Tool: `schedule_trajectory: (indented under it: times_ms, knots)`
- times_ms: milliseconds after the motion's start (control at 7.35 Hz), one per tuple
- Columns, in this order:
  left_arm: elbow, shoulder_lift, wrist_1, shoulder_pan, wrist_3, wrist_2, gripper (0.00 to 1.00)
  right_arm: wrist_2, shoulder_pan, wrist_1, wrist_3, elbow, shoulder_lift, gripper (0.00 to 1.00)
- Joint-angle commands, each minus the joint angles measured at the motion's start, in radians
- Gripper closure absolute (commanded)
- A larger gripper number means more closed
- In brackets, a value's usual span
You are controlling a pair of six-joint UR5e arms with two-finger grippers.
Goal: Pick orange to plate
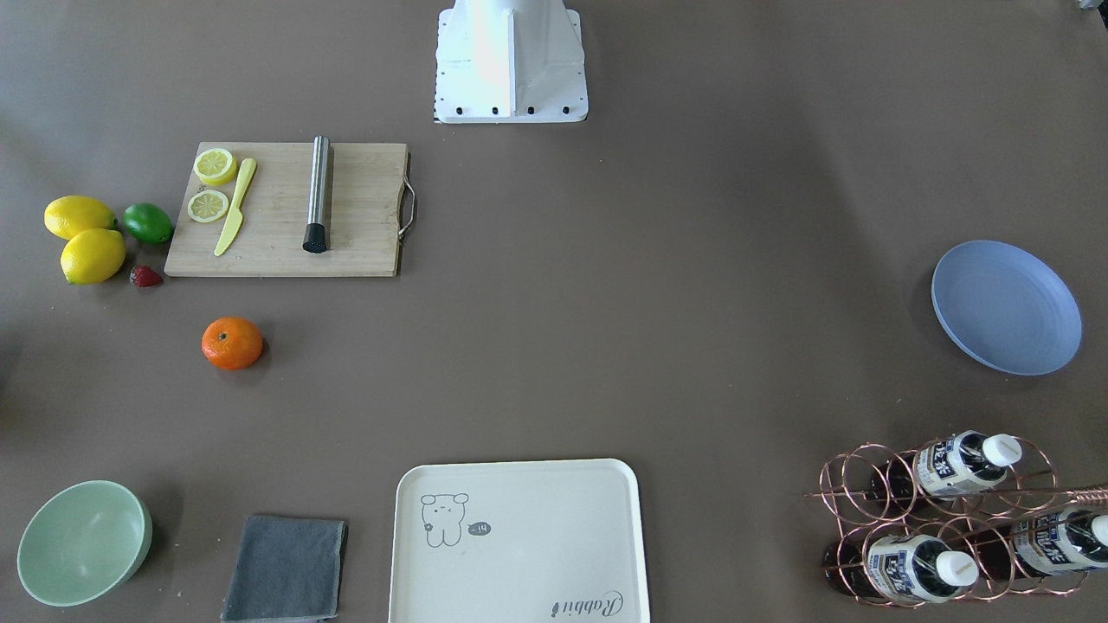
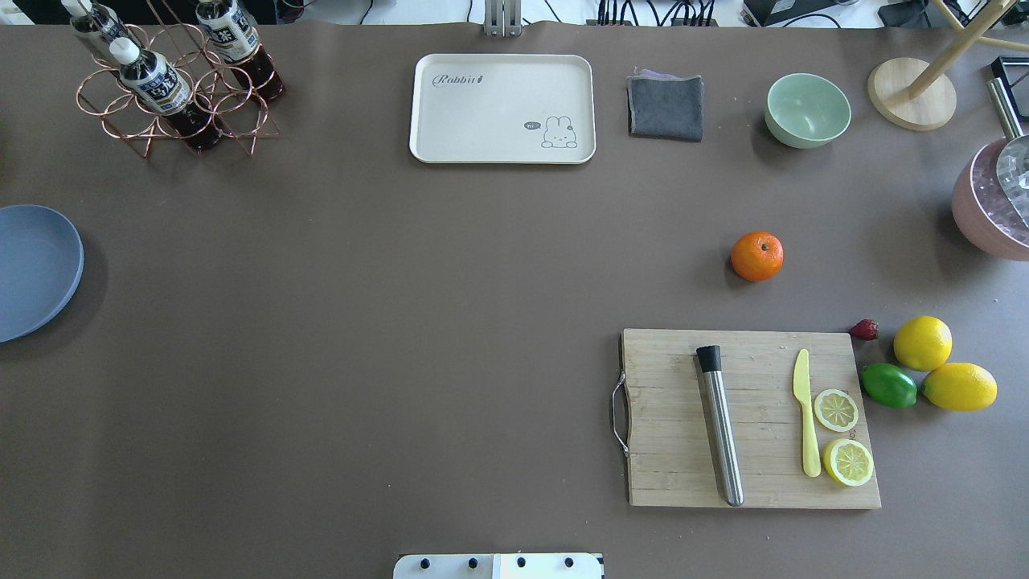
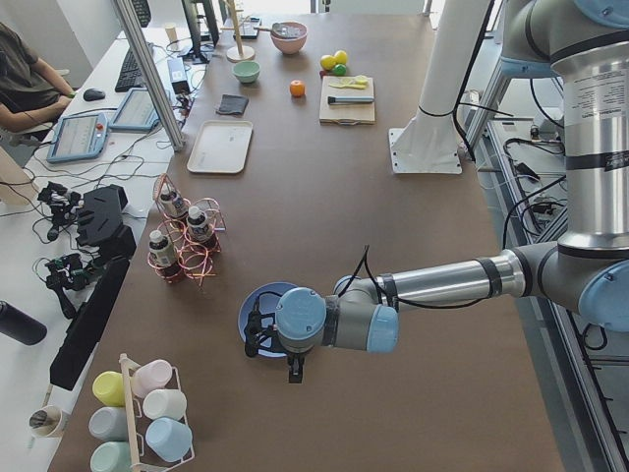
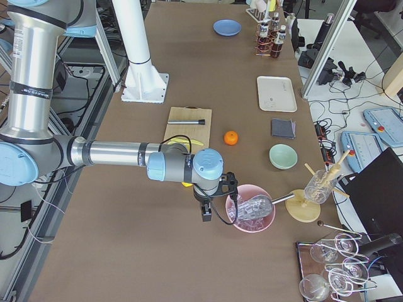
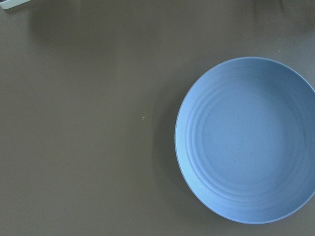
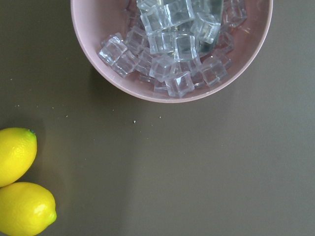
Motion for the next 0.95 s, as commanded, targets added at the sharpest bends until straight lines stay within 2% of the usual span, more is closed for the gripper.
schedule_trajectory:
  times_ms: [0, 408, 816]
  knots:
    - [-0.025, 0.001, -0.001, 0.007, 0.008, 0.001, 0.02, 0.001, 0.000, -0.006, 0.002, -0.002, 0.000, 0.00]
    - [-0.074, 0.043, -0.006, 0.003, 0.031, -0.010, 0.02, 0.007, -0.003, -0.002, 0.025, -0.001, 0.001, 0.00]
    - [-0.087, 0.062, -0.006, -0.009, 0.024, -0.013, 0.02, 0.074, -0.041, 0.003, 0.021, 0.001, 0.014, 0.00]
